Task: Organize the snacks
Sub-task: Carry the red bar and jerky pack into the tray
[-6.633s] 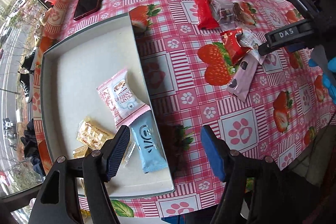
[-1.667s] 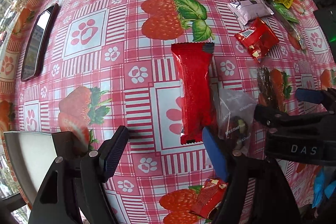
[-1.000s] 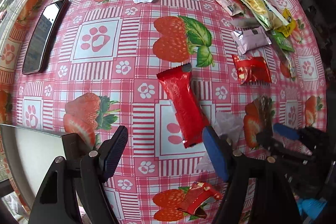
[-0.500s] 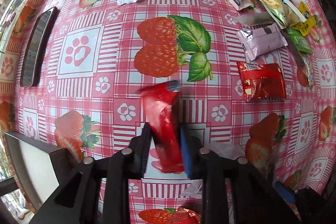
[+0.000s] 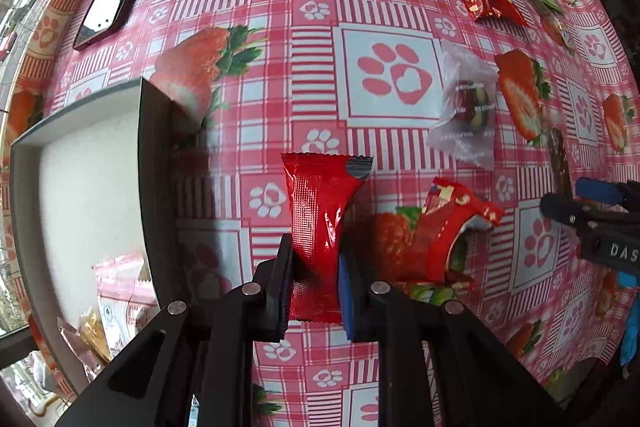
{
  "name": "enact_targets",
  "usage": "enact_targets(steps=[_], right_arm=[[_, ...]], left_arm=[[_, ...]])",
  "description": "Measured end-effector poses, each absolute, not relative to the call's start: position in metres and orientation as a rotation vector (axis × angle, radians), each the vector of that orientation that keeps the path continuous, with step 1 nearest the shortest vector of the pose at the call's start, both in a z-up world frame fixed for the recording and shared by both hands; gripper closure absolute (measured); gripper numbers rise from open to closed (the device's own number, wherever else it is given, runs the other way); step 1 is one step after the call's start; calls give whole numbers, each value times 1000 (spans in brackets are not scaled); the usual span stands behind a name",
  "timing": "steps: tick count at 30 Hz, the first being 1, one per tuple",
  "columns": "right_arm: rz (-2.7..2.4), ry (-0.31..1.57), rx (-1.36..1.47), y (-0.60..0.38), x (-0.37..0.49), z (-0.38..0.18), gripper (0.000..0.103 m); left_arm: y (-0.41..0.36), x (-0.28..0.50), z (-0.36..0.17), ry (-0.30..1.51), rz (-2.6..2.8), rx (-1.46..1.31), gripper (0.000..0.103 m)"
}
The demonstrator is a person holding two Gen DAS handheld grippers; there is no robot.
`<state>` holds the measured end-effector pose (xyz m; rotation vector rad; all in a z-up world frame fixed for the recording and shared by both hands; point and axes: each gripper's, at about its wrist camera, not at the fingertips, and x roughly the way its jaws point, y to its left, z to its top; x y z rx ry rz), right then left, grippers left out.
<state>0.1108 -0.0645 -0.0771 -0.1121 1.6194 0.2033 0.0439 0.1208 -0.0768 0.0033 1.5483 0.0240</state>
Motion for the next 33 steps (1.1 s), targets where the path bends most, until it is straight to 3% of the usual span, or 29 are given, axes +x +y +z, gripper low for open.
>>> enact_targets(steps=[7, 8, 10, 11, 22, 33], right_arm=[[146, 1611, -127, -42, 133, -87, 29], [152, 1611, -132, -41, 134, -86, 33], [161, 1594, -174, -31, 137, -75, 61], [175, 1598, -182, -21, 134, -71, 63], [318, 1614, -64, -8, 81, -31, 63], [465, 1570, -134, 70, 47, -1, 63]], left_arm=[[121, 19, -80, 1538, 31, 35, 81], [119, 13, -77, 1538, 28, 31, 81], [120, 8, -74, 1532, 22, 16, 82], [123, -3, -69, 1525, 18, 12, 82], [116, -35, -21, 1456, -38, 28, 82], [201, -72, 18, 1419, 21, -6, 82]])
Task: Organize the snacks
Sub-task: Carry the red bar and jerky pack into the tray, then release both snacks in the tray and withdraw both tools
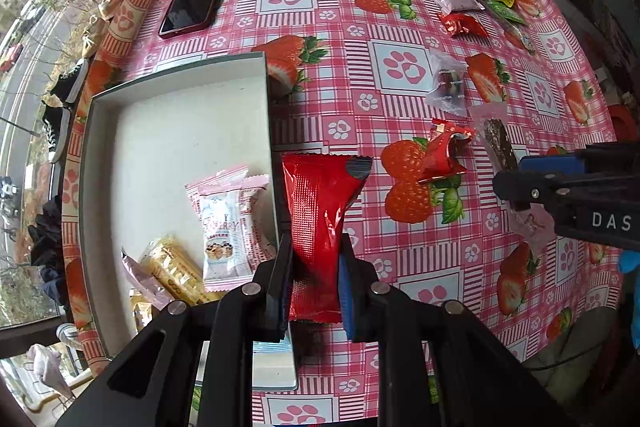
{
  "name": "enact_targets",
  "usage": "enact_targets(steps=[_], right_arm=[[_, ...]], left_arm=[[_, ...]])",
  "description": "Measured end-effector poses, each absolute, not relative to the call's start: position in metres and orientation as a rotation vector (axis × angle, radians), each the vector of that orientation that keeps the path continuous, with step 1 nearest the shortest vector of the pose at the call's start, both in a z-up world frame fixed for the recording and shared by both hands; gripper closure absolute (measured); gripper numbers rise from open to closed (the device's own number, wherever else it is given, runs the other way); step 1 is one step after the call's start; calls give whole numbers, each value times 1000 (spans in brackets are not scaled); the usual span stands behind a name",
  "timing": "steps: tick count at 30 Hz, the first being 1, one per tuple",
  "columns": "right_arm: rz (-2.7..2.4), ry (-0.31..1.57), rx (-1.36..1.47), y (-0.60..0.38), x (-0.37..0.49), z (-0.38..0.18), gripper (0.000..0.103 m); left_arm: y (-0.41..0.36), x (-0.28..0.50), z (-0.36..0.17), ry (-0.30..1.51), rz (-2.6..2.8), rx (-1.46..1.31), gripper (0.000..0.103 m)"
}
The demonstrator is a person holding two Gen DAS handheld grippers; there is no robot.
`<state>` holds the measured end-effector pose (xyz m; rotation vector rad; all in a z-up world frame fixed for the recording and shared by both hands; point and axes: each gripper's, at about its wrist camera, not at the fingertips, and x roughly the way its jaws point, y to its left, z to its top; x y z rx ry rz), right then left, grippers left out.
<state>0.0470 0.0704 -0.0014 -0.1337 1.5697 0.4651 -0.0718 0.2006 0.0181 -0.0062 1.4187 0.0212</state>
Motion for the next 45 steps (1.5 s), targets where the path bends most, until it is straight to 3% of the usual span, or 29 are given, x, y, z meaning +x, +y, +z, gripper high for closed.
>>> enact_targets(steps=[18, 30, 32, 34, 35, 36, 38, 45], right_arm=[[694, 1539, -241, 232, 29, 15, 63], [690, 1579, -204, 271, 27, -4, 63], [682, 1582, -198, 270, 28, -4, 59], [679, 1594, -183, 269, 28, -6, 59], [679, 1604, -174, 267, 28, -7, 51], [670, 1607, -170, 264, 28, -8, 24], [648, 1593, -160, 255, 29, -5, 0], [527, 1647, -172, 207, 28, -19, 0]], left_arm=[[332, -103, 17, 1409, 261, -146, 82], [346, -110, -4, 1454, 275, -146, 80], [345, -111, -5, 1453, 278, -144, 77], [345, -111, -6, 1456, 279, -142, 57], [344, -111, -6, 1453, 283, -140, 51], [343, -112, -5, 1447, 285, -136, 42], [342, -112, -2, 1439, 282, -129, 36], [331, -110, 0, 1445, 264, -119, 28]])
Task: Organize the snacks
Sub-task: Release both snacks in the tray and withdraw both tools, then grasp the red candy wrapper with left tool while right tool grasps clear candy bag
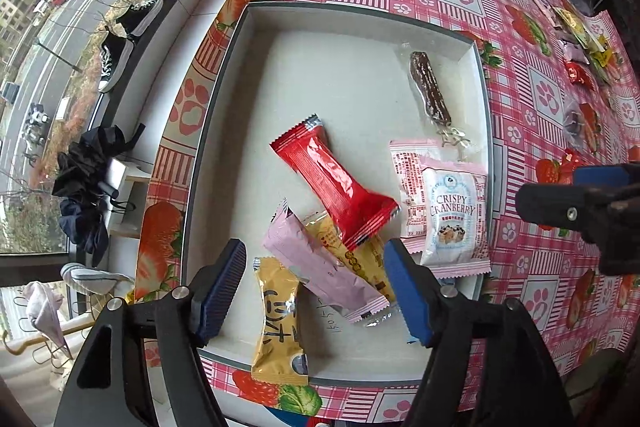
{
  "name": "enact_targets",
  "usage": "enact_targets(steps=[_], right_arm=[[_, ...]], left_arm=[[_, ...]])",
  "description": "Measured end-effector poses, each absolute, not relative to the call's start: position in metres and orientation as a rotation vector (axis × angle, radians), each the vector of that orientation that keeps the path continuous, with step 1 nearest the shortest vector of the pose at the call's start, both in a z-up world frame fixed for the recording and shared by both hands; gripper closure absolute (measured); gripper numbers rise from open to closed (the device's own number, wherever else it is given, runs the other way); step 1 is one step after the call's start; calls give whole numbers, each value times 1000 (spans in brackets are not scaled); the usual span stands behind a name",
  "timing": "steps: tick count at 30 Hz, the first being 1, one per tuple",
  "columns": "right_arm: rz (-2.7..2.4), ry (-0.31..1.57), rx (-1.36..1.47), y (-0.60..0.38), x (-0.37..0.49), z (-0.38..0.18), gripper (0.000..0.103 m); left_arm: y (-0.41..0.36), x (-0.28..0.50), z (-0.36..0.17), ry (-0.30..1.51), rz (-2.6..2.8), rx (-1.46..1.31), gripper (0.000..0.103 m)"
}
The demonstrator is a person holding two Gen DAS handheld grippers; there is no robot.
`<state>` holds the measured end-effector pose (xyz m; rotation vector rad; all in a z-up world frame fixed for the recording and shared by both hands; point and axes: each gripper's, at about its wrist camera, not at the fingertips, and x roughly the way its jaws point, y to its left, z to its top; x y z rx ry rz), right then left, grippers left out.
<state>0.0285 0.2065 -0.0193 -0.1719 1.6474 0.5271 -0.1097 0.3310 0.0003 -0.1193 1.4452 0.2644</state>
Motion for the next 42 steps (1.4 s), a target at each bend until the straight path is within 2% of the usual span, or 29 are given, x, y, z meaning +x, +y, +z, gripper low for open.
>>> enact_targets(steps=[16, 25, 33, 37, 38, 39, 41, 42], right_arm=[[135, 1799, -95, 18, -20, -88, 0], [87, 1837, -118, -25, -54, -110, 0], [109, 1842, -82, -51, -72, -110, 0], [111, 1847, -84, -51, -63, -115, 0], [112, 1846, -85, -49, -62, -117, 0], [111, 1844, -85, -44, -57, -119, 0], [110, 1832, -84, -43, -57, -118, 0], [109, 1826, -83, -41, -58, -116, 0]], left_arm=[[221, -114, 1, 1490, -52, 14, 26], [146, -59, -10, 1475, -174, 124, 25], [104, 8, -39, 1505, -163, 85, 25], [89, 20, -62, 1548, -130, 164, 26], [88, 20, -67, 1563, -122, 176, 27], [88, 20, -71, 1574, -116, 180, 39], [90, 16, -70, 1556, -124, 159, 52], [90, 14, -69, 1547, -135, 168, 67]])
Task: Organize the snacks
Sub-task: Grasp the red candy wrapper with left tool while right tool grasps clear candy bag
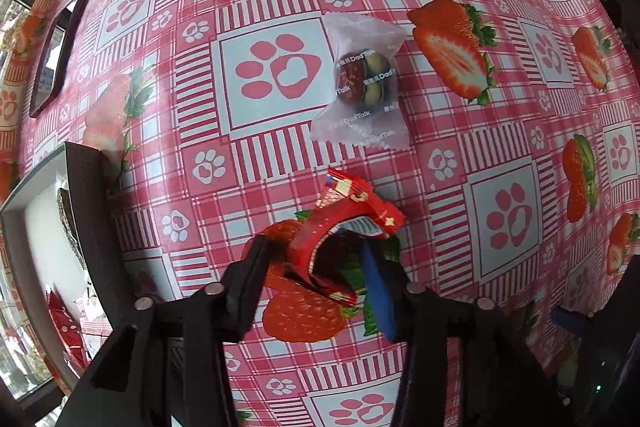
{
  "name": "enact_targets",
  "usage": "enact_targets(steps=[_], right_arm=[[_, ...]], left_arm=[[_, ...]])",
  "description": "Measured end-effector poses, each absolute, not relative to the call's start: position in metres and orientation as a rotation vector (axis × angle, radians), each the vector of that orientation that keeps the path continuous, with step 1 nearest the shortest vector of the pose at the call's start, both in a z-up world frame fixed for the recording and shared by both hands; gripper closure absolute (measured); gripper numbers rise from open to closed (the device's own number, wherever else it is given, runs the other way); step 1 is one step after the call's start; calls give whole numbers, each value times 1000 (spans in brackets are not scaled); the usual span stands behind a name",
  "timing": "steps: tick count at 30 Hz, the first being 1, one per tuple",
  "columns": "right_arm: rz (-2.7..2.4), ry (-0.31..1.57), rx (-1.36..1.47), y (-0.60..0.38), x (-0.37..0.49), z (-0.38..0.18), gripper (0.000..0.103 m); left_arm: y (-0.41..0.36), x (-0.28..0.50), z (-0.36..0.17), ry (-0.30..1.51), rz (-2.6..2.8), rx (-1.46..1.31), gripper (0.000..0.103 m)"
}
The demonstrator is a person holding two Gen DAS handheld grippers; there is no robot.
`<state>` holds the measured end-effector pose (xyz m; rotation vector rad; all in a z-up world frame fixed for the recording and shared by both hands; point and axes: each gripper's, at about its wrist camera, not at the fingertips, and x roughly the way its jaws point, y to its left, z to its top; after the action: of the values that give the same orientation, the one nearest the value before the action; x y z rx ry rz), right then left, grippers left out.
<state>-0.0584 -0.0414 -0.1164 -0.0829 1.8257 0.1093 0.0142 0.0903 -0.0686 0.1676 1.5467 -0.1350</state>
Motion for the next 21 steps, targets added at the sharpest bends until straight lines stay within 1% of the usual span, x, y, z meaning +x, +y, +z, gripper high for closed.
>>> enact_targets(steps=[2, 5, 10, 14, 19, 20, 21], right_arm=[[115, 1829, -90, -42, -61, -116, 0], [131, 1889, -108, -39, -59, -115, 0], [118, 1758, 69, -45, -13, -88, 0], [162, 1644, 97, -18, 41, -67, 0], [171, 1597, 111, 20, 90, -69, 0], [170, 1596, 115, 26, 97, -71, 4], [172, 1601, 117, 32, 102, -75, 16]], left_arm=[[93, 9, -68, 1548, -155, 188, 68], [107, -7, -66, 1553, -143, 181, 69], [132, -54, -67, 1564, -122, 178, 69], [143, -77, -67, 1571, -108, 176, 68], [163, -86, -66, 1578, -89, 133, 68], [165, -84, -66, 1579, -84, 127, 68], [167, -85, -66, 1579, -81, 123, 68]])
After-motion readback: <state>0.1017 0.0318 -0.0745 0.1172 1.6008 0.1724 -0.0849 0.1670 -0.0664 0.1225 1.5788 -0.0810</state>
